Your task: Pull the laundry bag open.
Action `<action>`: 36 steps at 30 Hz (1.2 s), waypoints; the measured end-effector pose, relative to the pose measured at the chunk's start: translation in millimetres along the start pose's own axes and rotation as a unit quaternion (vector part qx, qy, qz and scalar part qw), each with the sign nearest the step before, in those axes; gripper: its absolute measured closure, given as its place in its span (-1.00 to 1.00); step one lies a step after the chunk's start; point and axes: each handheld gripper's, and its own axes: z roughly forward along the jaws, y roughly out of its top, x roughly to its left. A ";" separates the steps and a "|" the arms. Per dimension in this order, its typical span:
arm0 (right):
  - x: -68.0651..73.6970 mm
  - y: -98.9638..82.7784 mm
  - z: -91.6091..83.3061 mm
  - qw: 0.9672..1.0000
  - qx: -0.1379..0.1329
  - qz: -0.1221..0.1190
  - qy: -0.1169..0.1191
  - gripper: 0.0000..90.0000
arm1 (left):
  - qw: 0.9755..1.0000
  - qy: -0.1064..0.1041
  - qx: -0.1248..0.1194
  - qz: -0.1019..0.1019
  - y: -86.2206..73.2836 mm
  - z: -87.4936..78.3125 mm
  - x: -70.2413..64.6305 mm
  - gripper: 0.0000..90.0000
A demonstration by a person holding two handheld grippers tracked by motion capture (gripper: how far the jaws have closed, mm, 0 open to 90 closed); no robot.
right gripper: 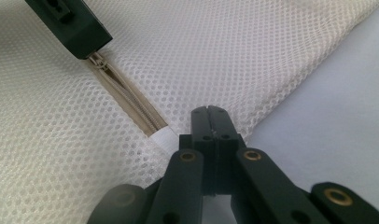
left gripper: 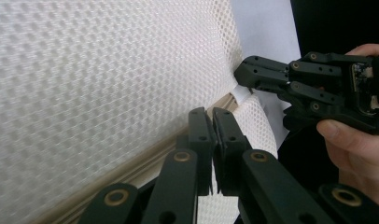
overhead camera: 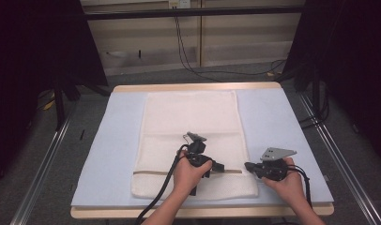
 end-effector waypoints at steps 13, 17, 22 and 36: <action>0.0 0.0 0.0 1.000 0.000 0.000 0.000 1.00 | 1.000 -0.004 -0.001 -0.006 -2.3 -13.3 10.9 0.94; 0.1 0.1 0.0 1.000 0.000 0.001 0.000 1.00 | 1.000 -0.005 0.000 -0.009 -3.2 -17.5 14.1 0.94; 0.1 0.0 0.0 1.000 0.000 0.001 0.000 1.00 | 1.000 -0.009 0.003 -0.011 -4.9 -24.4 21.0 0.94; 0.2 0.0 0.0 1.000 0.000 0.000 0.000 1.00 | 1.000 -0.004 -0.004 -0.019 -8.0 -39.5 29.3 0.94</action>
